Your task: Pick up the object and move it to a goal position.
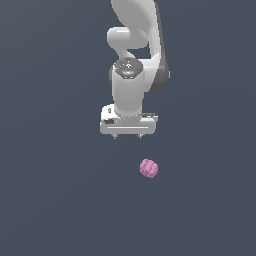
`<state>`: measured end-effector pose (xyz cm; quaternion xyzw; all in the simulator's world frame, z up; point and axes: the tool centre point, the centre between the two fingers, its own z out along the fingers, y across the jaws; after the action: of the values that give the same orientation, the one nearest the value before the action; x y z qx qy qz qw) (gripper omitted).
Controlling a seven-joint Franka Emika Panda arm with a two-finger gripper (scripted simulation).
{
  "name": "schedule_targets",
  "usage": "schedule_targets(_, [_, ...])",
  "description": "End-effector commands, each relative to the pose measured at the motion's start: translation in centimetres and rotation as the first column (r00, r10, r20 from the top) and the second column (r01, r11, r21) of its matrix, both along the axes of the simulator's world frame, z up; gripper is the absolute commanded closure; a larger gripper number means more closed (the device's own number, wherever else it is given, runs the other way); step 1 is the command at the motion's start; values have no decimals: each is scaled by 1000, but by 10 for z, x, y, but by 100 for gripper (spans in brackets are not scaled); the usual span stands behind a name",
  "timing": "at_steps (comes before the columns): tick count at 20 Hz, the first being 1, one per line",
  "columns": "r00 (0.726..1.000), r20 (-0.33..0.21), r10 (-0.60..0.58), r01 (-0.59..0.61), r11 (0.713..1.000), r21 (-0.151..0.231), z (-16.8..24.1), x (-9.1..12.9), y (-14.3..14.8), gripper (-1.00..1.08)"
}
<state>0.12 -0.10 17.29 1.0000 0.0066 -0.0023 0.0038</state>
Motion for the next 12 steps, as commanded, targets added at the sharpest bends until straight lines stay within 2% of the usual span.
schedule_targets(1, [1000,0,0,0,1000,0,0,0,0,-92])
schedule_targets(12, [997,-28,68,-68,998,-3,-6,-3,23,-92])
